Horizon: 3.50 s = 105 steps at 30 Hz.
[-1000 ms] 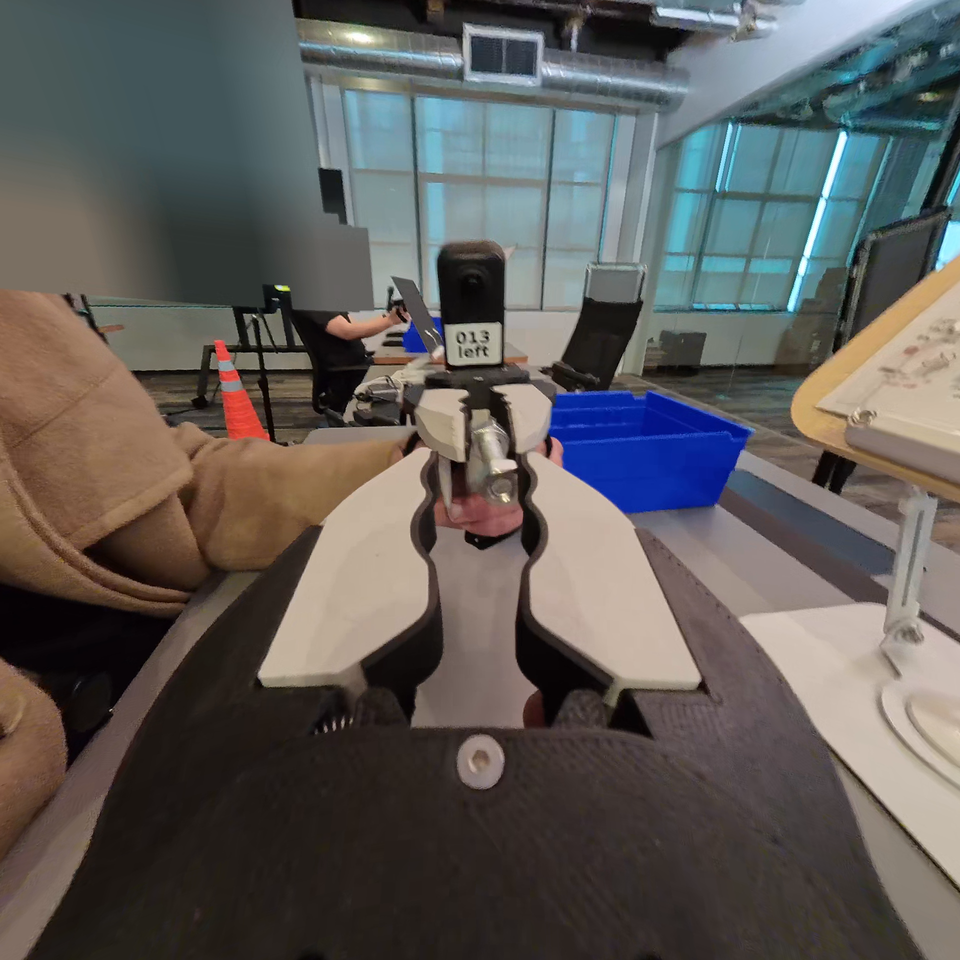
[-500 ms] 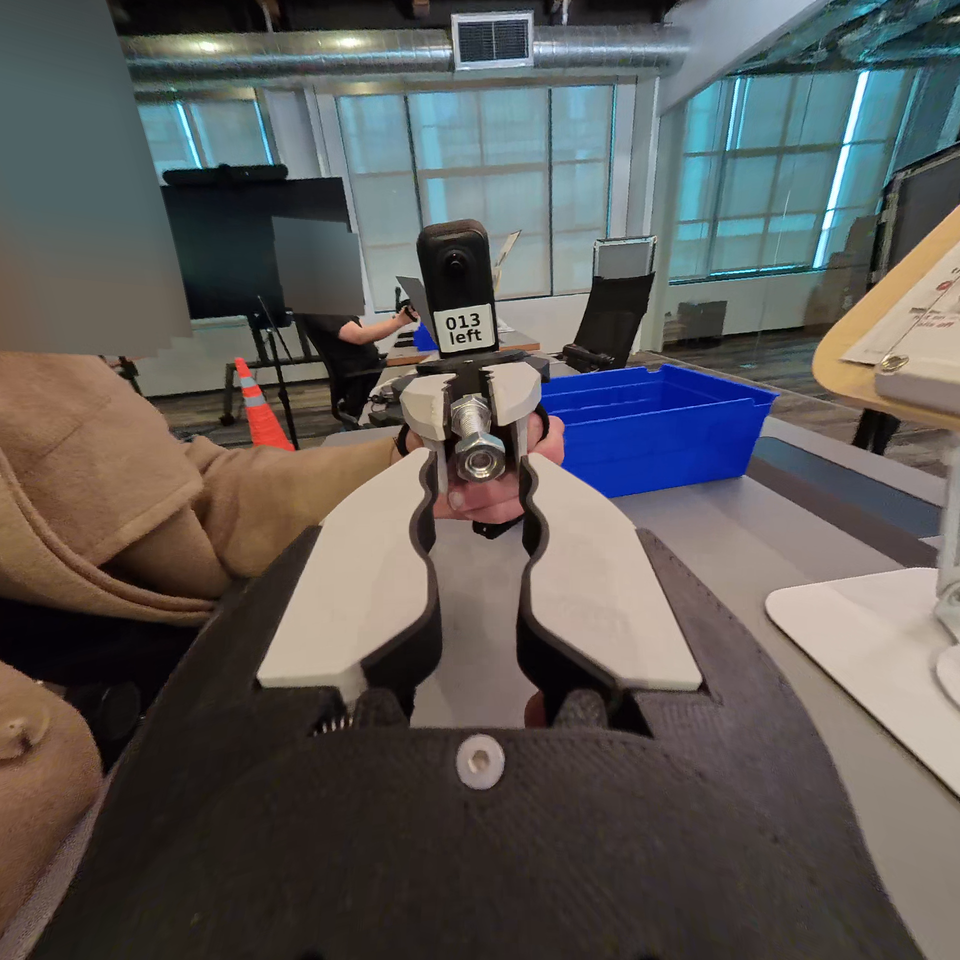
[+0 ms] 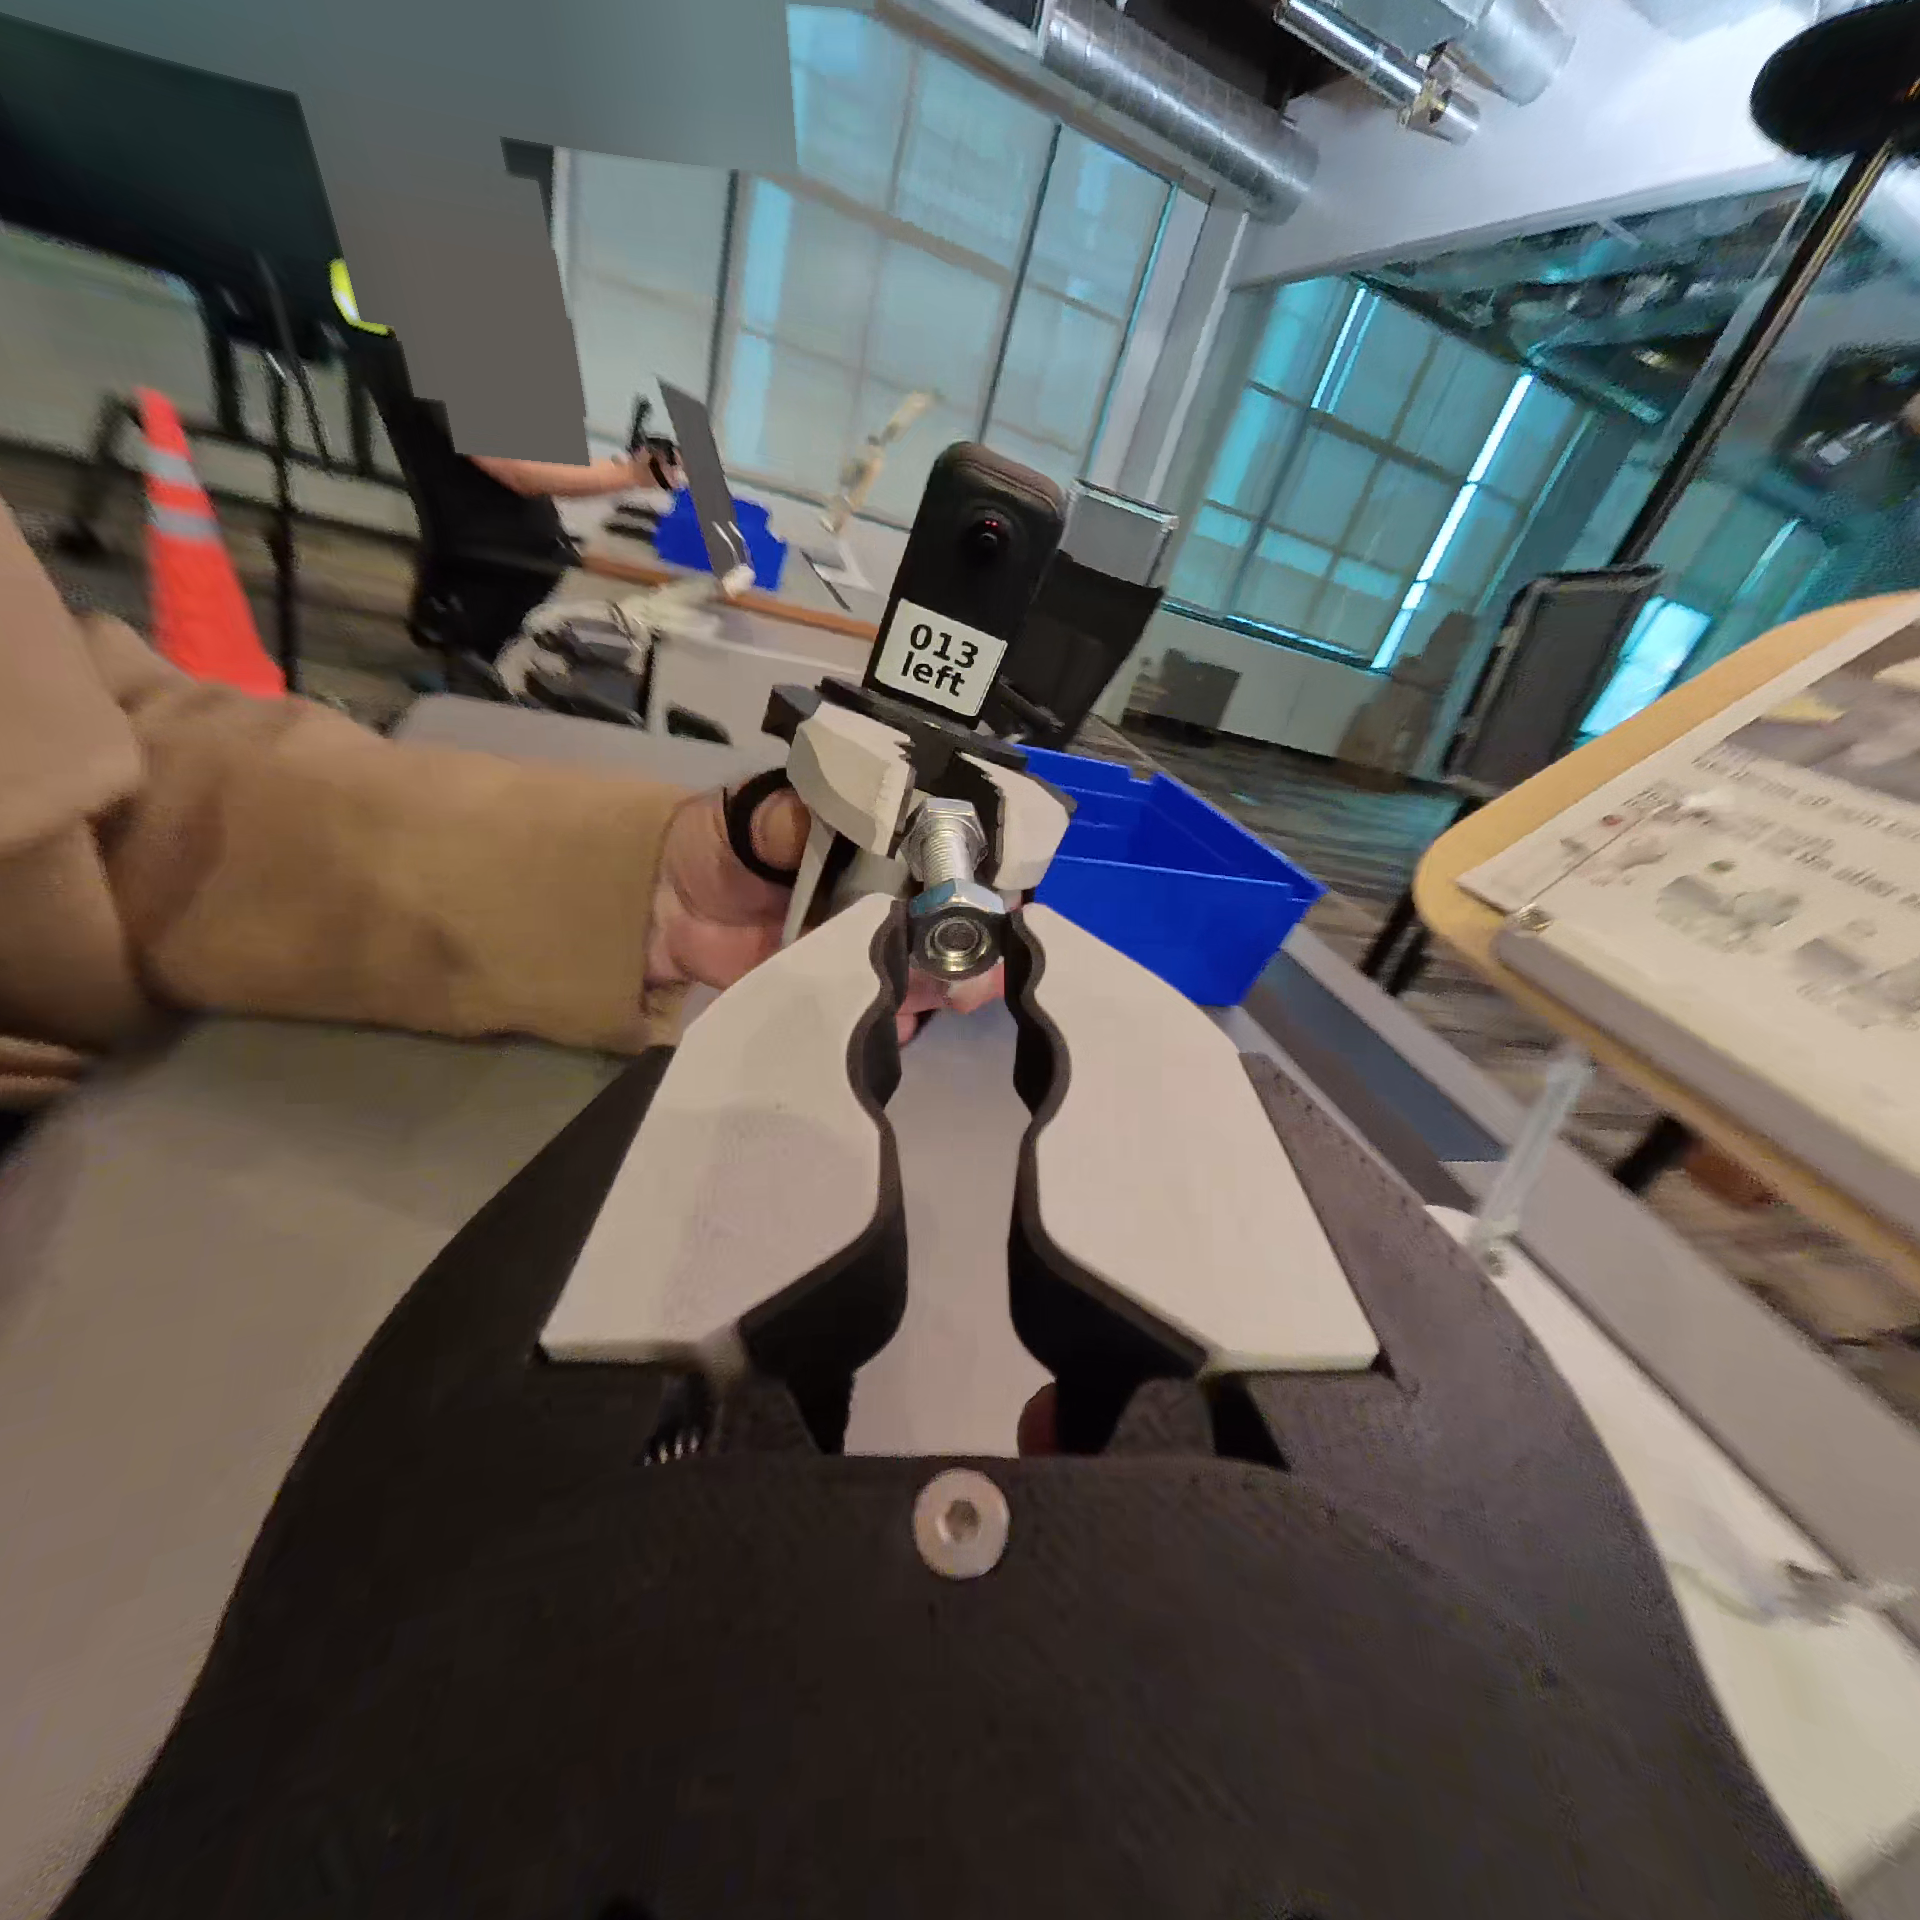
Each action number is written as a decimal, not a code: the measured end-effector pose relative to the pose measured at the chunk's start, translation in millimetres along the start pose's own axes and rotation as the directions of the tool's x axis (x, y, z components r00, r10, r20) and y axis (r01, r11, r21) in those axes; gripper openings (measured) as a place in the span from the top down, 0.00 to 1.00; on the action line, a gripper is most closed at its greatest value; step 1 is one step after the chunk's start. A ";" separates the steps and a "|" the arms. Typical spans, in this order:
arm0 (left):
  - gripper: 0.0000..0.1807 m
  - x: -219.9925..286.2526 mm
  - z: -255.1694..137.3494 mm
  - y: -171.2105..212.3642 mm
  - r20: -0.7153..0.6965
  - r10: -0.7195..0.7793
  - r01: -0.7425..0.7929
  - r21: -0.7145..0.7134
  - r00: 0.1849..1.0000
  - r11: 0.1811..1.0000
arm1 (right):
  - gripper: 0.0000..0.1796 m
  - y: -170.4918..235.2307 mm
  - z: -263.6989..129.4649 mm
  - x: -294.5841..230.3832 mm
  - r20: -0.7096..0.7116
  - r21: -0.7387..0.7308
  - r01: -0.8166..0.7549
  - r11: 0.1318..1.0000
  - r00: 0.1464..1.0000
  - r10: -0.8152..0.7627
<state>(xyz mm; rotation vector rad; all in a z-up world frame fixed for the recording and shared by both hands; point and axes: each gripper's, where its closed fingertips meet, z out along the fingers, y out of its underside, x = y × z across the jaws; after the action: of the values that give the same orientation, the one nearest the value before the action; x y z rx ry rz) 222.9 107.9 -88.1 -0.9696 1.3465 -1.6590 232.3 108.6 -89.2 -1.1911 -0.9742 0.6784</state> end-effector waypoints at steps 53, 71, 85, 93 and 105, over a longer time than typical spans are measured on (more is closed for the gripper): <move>0.91 -1.0 7.6 15.1 -0.096 -0.450 0.453 0.014 0.888 0.891 | 0.90 12.2 -11.4 -6.4 -0.038 -0.192 0.448 0.873 0.885 -0.463; 0.77 -2.0 11.1 9.2 -0.073 -0.337 0.341 0.050 0.939 0.939 | 0.90 13.7 -12.9 -0.8 -0.050 -0.081 0.186 0.979 0.980 -0.191; 0.81 -1.6 8.5 14.8 0.178 0.457 -0.386 -0.323 0.872 0.864 | 0.90 14.9 -15.3 -3.9 0.294 0.016 -0.608 0.794 0.762 0.578; 0.89 2.4 11.6 23.2 0.144 0.478 -0.398 -0.382 0.866 0.834 | 0.90 15.2 -11.7 -9.5 0.335 0.006 -0.664 0.748 0.706 0.624; 0.89 6.8 15.2 20.8 0.030 -0.138 0.141 -0.124 0.990 0.982 | 0.90 9.4 -15.3 -12.1 0.095 -0.032 0.005 0.999 0.995 -0.002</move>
<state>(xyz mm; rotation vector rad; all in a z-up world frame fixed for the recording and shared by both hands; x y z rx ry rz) 236.1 92.8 -105.7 -1.1758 1.4101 -1.6775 241.1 93.9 -102.4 -1.1936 -1.0703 0.7246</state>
